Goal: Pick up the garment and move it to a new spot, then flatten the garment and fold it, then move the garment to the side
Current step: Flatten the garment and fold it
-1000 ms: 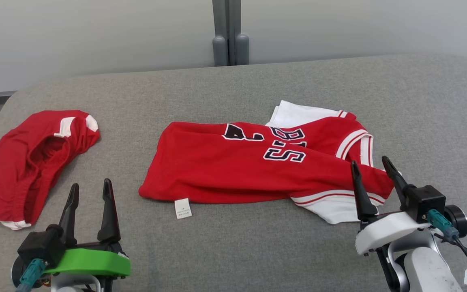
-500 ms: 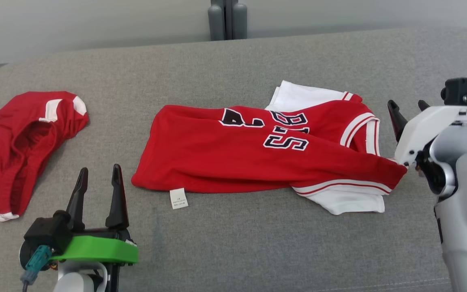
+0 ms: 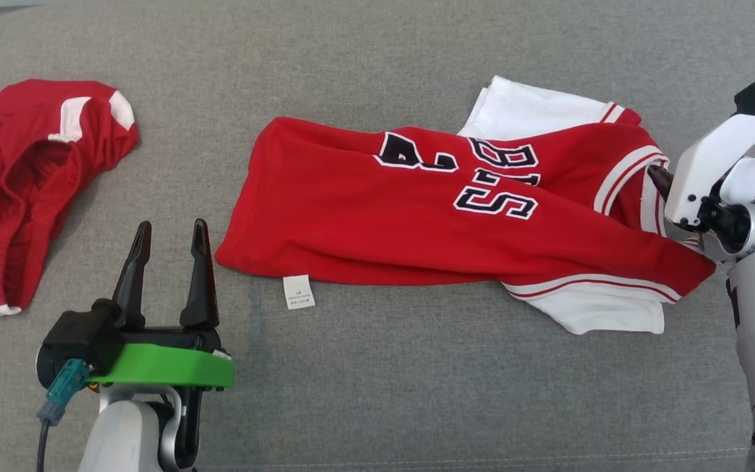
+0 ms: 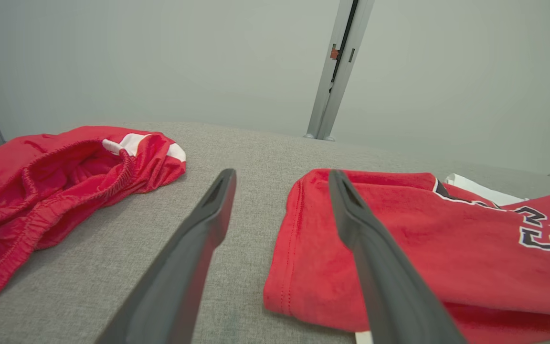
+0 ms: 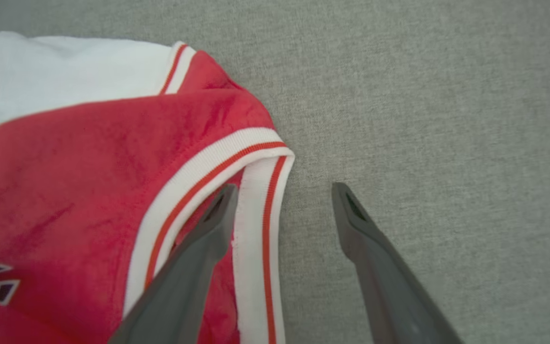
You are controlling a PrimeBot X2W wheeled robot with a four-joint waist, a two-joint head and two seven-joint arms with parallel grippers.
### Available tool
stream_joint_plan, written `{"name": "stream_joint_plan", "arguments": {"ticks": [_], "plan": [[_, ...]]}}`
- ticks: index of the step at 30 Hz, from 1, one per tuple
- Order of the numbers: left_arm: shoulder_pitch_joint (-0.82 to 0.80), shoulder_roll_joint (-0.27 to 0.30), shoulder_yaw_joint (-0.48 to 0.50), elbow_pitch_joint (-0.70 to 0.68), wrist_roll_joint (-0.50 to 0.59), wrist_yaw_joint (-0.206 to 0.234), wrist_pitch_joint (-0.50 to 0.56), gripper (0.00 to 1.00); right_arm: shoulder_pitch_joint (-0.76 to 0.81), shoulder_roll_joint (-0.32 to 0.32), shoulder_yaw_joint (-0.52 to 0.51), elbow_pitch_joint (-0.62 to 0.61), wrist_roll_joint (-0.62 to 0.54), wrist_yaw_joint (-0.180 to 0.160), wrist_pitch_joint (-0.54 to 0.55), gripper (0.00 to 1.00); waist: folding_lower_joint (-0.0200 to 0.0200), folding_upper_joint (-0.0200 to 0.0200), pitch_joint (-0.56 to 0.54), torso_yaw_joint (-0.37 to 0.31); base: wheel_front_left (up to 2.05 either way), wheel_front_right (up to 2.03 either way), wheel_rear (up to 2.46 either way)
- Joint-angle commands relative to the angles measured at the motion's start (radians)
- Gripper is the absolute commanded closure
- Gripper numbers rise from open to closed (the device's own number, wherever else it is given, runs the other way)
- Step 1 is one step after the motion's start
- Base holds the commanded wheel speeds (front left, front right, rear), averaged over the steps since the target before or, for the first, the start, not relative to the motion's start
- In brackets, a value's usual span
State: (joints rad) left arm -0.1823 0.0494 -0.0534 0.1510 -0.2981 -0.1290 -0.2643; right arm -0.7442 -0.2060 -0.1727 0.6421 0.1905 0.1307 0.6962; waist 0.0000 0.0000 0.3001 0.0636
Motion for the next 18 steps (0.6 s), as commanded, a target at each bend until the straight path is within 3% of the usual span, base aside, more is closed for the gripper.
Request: {"name": "stream_joint_plan", "arguments": {"ticks": [1,5,6,7,8,18], "plan": [[-0.021,0.002,-0.001,-0.003,0.004,-0.002,0.000,0.00,-0.017,-0.001,-0.002,0.024,-0.002,0.000,-0.005,0.00,0.0000,0.0000,0.036,0.021,0.00,0.00,0.00],[-0.034,0.002,-0.009,-0.002,0.006,-0.002,0.000,0.00,-0.043,0.002,0.020,0.084,-0.010,0.000,-0.012,0.00,0.0000,0.0000,0.055,0.027,0.00,0.00,0.00],[-0.037,0.002,-0.011,-0.001,0.005,-0.002,0.000,0.00,-0.045,0.001,0.028,0.094,-0.013,0.000,-0.019,0.18,0.0000,0.0000,0.058,0.029,0.00,0.00,0.00],[-0.040,0.002,-0.014,-0.001,0.005,-0.002,0.000,0.00,-0.049,-0.003,0.028,0.101,-0.017,0.000,-0.032,0.68,0.0000,0.0000,0.060,0.031,0.00,0.00,0.00],[-0.042,0.002,-0.016,-0.001,0.004,-0.002,0.000,0.00,-0.056,-0.008,0.030,0.107,-0.023,0.000,-0.050,1.00,0.0000,0.0000,0.062,0.034,0.00,0.00,0.00],[-0.040,0.002,-0.028,-0.010,-0.006,-0.002,0.000,0.00,-0.204,-0.031,-0.025,0.131,-0.076,0.000,-0.234,1.00,0.0000,0.0000,0.071,0.061,0.00,0.00,0.00]]}}
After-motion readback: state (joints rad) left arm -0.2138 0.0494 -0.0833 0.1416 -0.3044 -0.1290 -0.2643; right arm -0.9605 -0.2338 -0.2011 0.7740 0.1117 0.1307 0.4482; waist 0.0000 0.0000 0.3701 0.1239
